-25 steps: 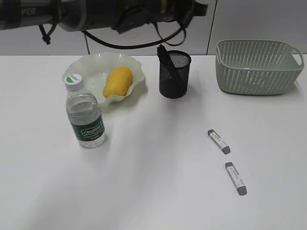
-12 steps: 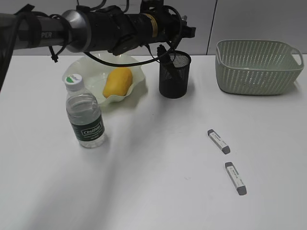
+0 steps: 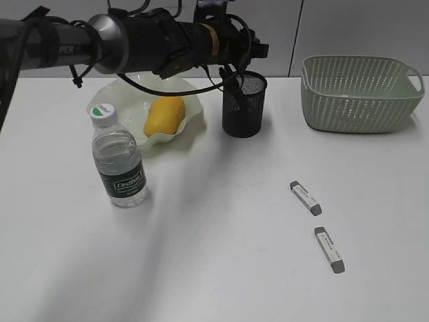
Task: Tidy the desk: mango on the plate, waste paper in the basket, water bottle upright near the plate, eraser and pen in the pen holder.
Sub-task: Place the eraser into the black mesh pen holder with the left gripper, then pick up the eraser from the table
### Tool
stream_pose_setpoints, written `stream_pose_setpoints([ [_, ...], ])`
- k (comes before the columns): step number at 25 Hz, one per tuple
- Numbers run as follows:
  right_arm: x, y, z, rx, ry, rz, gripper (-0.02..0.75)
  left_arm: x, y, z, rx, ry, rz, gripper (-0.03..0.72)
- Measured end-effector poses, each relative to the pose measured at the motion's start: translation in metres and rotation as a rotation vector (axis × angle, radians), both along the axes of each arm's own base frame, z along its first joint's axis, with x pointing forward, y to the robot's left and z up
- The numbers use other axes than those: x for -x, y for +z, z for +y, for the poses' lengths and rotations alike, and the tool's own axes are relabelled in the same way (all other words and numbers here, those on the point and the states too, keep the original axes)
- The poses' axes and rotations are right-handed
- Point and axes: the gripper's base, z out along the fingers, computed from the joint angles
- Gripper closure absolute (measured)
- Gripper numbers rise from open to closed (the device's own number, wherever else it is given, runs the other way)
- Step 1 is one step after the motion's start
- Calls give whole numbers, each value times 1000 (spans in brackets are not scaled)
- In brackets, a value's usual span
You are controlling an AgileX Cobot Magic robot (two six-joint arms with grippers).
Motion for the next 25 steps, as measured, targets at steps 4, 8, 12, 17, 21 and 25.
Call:
stream_pose_setpoints([
  [4, 0, 0, 0, 1, 0, 0, 408, 2, 12, 1, 8, 7, -10, 302],
  [8, 0, 0, 0, 2, 0, -1, 408, 18, 64, 12, -9, 115, 18, 353],
  [12, 0, 0, 0, 2, 0, -1, 408, 53, 119, 34, -214, 180, 74, 453],
  [17, 0, 0, 0, 2, 0, -2, 408, 117, 151, 70, -332, 59, 211, 465],
  [21, 0, 0, 0, 2, 0, -2, 408, 193, 163, 127, -348, 40, 244, 454],
  [25, 0, 0, 0, 2, 0, -2, 408, 277, 151, 193, -376, 52, 292, 422],
])
